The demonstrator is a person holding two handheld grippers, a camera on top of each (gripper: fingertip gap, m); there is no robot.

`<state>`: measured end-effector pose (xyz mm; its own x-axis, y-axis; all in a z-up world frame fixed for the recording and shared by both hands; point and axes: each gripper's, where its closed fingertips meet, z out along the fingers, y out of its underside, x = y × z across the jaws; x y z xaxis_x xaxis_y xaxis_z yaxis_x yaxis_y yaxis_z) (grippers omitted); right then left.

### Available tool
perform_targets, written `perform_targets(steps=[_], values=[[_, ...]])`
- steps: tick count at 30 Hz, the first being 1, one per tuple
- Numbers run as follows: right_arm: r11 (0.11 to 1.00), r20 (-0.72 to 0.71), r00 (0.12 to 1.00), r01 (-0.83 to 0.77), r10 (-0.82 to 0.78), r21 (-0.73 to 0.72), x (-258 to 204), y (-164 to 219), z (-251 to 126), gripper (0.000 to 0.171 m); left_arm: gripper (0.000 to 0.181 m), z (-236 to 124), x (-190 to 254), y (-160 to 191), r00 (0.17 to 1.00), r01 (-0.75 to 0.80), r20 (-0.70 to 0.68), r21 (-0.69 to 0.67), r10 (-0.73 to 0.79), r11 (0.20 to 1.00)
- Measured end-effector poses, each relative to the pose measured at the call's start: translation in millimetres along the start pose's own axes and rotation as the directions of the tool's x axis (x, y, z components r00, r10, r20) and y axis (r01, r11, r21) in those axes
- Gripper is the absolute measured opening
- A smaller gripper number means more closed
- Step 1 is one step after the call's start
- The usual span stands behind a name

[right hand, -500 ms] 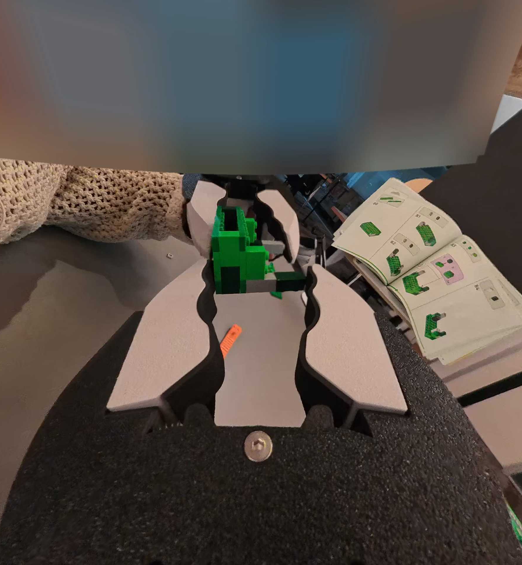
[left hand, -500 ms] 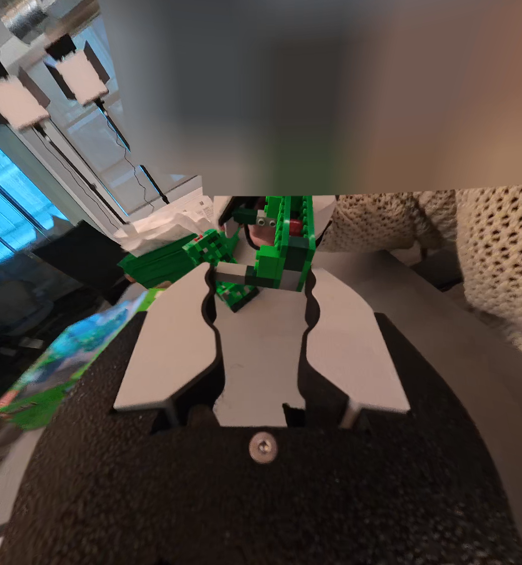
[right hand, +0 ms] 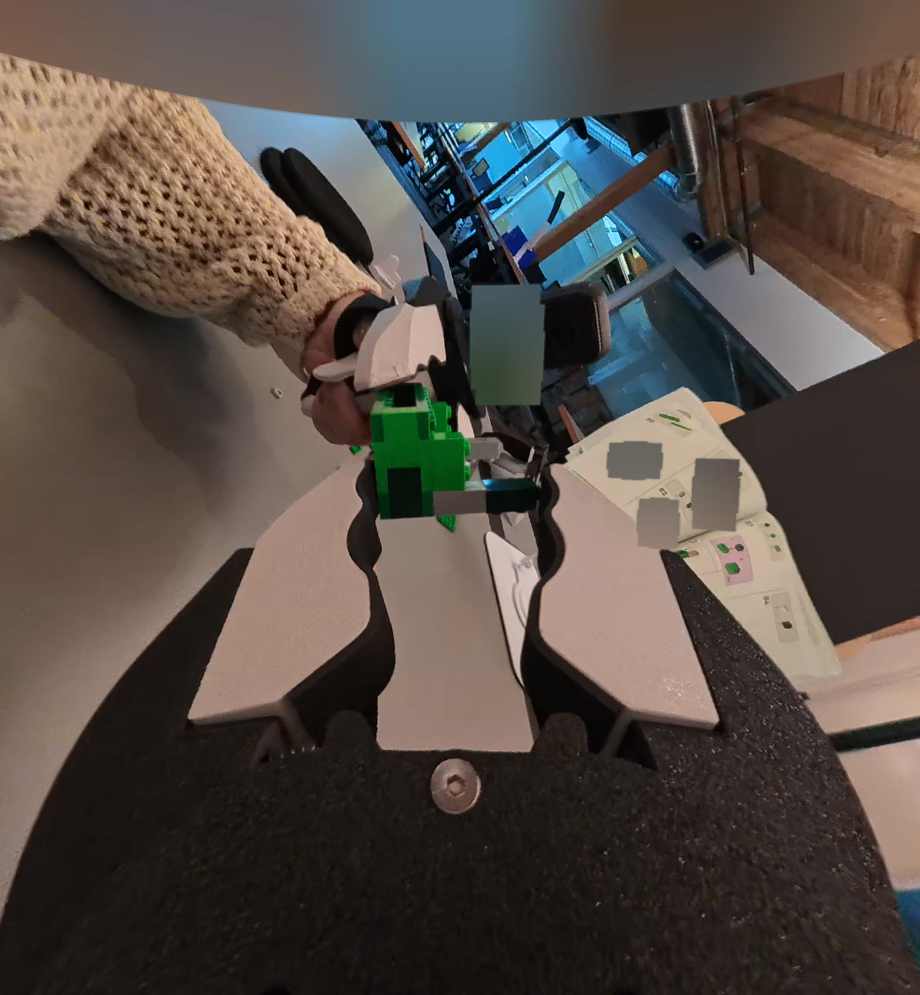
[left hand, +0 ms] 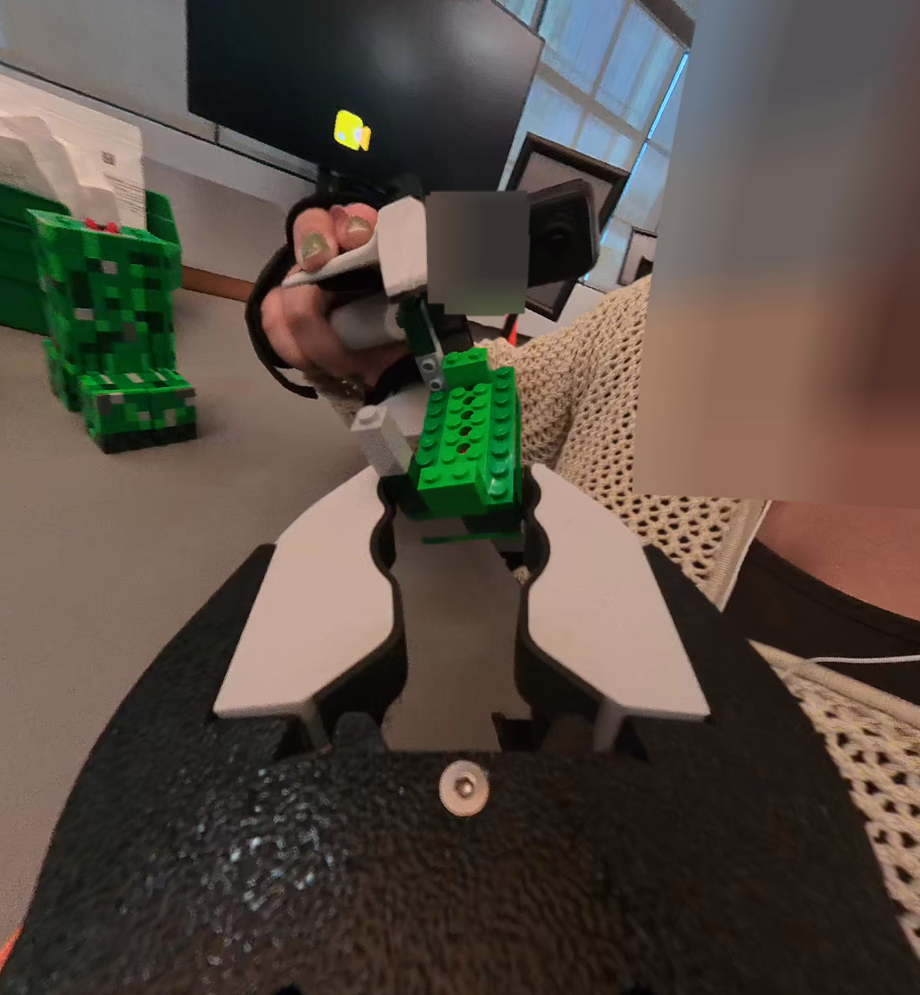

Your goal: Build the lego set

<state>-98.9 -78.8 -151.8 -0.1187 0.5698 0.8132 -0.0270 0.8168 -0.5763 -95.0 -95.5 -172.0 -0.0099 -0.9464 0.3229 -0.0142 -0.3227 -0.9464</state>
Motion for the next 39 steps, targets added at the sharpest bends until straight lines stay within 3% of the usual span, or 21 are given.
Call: perform_targets(steps=[5,8,13,15,20,28,32,37,39], values=[[0.996,-0.036,0.999,-0.033,0.030,-0.083,-2.9,36.1,9.0,0.067,0.042,-28.2,-24.9,5.1,0.976,-0.016,0.219,0.057,0.004,0.998],[0.978,-0.066,0.980,-0.194,0.189,-0.071,-8.4,69.5,12.0,0.063,0.041,-61.8,-41.5,7.5,0.922,-0.026,0.386,0.128,-0.026,0.991],[0.922,-0.021,0.924,-0.383,0.383,-0.048,-28.0,98.5,36.4,0.061,0.040,-109.1,-51.9,25.7,0.838,-0.017,0.537,0.209,-0.100,0.978],[0.917,-0.003,0.918,-0.396,0.396,-0.041,-32.8,101.0,49.7,0.059,0.040,-124.5,-49.6,39.3,0.774,-0.025,0.627,0.174,-0.091,0.984],[0.931,-0.016,0.932,-0.363,0.363,-0.035,-34.7,110.0,83.0,0.054,0.040,-147.5,-28.3,91.3,0.568,0.026,0.821,-0.075,0.047,0.997],[0.919,-0.082,0.916,-0.395,0.393,-0.004,-24.8,118.7,104.4,0.050,0.041,-160.6,-6.5,135.7,0.265,0.194,0.950,-0.219,0.163,0.956],[0.916,-0.096,0.911,-0.401,0.400,0.013,-24.7,115.0,96.3,0.047,0.041,-164.0,2.9,156.7,0.196,0.278,0.966,-0.218,0.167,0.936],[0.903,-0.098,0.898,-0.428,0.429,0.032,-22.4,114.1,91.6,0.046,0.070,-153.1,13.3,174.3,0.193,0.346,0.979,-0.135,0.071,0.928],[0.892,-0.089,0.887,-0.450,0.453,0.047,-21.5,113.4,90.0,0.044,0.072,-151.7,19.5,176.6,0.174,0.351,0.983,-0.121,0.062,0.929]])
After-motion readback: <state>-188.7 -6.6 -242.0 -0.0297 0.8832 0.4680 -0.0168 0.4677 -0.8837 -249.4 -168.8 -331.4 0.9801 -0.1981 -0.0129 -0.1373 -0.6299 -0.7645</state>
